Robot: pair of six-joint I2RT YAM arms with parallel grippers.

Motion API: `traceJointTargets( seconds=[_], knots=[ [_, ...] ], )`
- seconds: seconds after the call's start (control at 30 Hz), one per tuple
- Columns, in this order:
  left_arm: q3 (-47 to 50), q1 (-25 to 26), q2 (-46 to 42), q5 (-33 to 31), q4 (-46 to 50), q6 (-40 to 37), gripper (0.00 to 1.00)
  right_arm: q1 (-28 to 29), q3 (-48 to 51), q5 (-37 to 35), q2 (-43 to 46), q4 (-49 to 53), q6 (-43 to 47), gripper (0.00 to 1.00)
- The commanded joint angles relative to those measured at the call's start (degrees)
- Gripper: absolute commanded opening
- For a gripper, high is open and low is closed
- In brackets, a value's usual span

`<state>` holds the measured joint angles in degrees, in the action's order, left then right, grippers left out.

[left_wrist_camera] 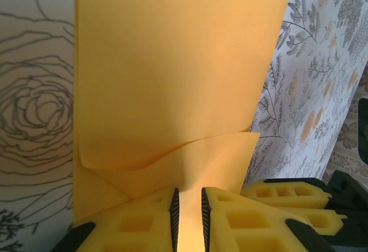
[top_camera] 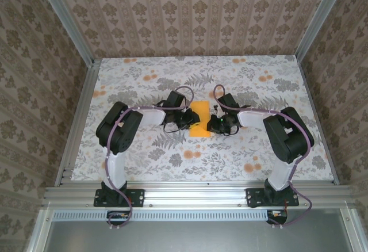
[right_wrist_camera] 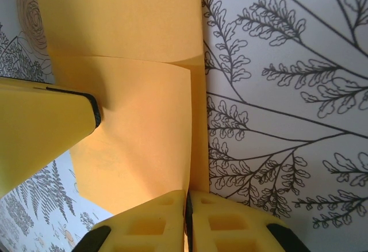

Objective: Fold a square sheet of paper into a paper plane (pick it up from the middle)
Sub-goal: Fold the triangle a second time at the center of the table.

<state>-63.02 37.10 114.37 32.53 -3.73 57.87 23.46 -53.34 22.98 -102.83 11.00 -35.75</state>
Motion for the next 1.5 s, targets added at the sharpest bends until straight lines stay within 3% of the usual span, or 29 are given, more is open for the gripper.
traceJointTargets(
  seconds=[0.0,0.13,0.27,0.47,0.77,1.07,1.47],
  knots=[
    [-1.6,0.2,2.4,-2.0,6.9,-1.6,0.19,-0.3,-0.5,-2.1,-1.5,4.0,-0.3,0.14],
    [-2.6,0.3,3.0,-3.2,11.3,-2.3,0.17,-0.7,-1.2,-1.6,2.6,4.7,-0.7,0.27],
    [-3.3,0.4,3.4,-3.6,13.4,-2.8,0.16,-0.9,-1.8,-3.7,8.0,6.4,0.4,0.3],
    [-4.7,0.7,4.2,-3.7,15.6,-3.5,0.16,1.2,-4.3,-2.8,8.3,8.1,3.5,0.25],
    [-6.0,0.9,4.5,-4.1,17.4,-3.3,0.15,4.3,-8.7,0.1,1.0,8.8,3.5,0.13],
    [-6.9,0.8,4.8,-4.7,18.5,-2.8,0.14,4.4,-9.6,-0.6,-3.7,11.5,4.8,0.12],
    [-7.4,0.5,5.6,-5.3,20.0,-3.5,0.14,0.1,-2.4,1.8,-2.2,10.1,5.3,0.12]
  ],
)
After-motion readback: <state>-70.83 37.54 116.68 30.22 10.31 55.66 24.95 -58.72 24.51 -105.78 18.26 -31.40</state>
